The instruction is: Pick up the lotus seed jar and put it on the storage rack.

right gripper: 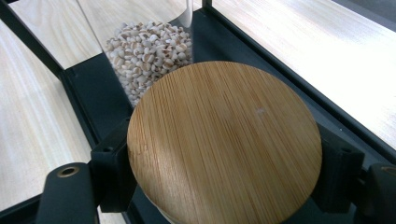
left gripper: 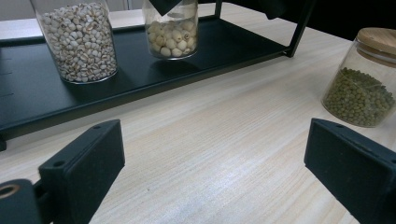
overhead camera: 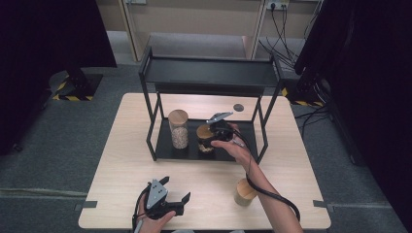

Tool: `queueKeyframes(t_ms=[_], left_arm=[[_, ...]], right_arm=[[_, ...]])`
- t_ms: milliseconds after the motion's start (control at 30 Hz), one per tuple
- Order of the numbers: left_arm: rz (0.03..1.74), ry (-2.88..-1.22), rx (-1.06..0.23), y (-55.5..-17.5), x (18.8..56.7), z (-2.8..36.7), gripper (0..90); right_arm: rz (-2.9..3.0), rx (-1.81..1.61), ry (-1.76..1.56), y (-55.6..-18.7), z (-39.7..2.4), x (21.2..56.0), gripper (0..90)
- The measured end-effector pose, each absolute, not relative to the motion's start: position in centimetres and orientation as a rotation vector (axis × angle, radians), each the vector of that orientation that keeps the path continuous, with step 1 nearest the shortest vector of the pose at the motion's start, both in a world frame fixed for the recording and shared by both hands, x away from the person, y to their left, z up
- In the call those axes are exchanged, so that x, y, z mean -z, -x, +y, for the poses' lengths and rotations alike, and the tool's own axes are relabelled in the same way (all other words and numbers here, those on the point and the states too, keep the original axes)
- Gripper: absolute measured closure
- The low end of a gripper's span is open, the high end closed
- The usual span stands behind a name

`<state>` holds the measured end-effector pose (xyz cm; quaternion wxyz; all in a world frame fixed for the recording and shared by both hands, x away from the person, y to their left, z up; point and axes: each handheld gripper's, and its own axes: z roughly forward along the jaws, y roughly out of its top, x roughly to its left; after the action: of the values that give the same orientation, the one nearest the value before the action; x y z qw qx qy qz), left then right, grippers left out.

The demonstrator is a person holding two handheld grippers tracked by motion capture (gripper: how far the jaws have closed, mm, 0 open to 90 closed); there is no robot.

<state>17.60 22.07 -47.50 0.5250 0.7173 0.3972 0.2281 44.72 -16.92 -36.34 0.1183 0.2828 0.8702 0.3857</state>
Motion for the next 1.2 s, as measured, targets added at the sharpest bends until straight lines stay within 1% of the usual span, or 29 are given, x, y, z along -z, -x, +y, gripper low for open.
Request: queueKeyframes(t_ms=[733,767,833,967,1033,1200], left_arm=[[0.943,-1.723,-0.544,-17.5,47.5,21.9,4.6],[0.944,-1.722,-0.543,-17.5,47.5,21.9,4.6],[0.945,-1.721,-0.543,-17.5,47.6,21.9,4.6],[0.943,-1.725,-0.543,-17.6,47.5,21.9,4.6],[0.943,-1.726,-0.543,-17.5,47.5,21.9,4.6],[0.944,-1.724,-0.543,-17.5,47.6,21.9,4.6]], right_arm=[[2.537,-1.117,-0.836,-45.1,-15.9,37.6,24.2],[2.538,-1.118,-0.841,-45.1,-16.0,37.6,23.0],[2.546,-1.110,-0.854,-45.1,-15.9,37.4,14.9],[2.526,-1.117,-0.867,-44.5,-16.1,37.2,7.0],[2.517,-1.126,-0.877,-44.3,-16.3,37.0,5.2],[2.504,-1.166,-0.872,-43.5,-17.4,36.5,4.5]])
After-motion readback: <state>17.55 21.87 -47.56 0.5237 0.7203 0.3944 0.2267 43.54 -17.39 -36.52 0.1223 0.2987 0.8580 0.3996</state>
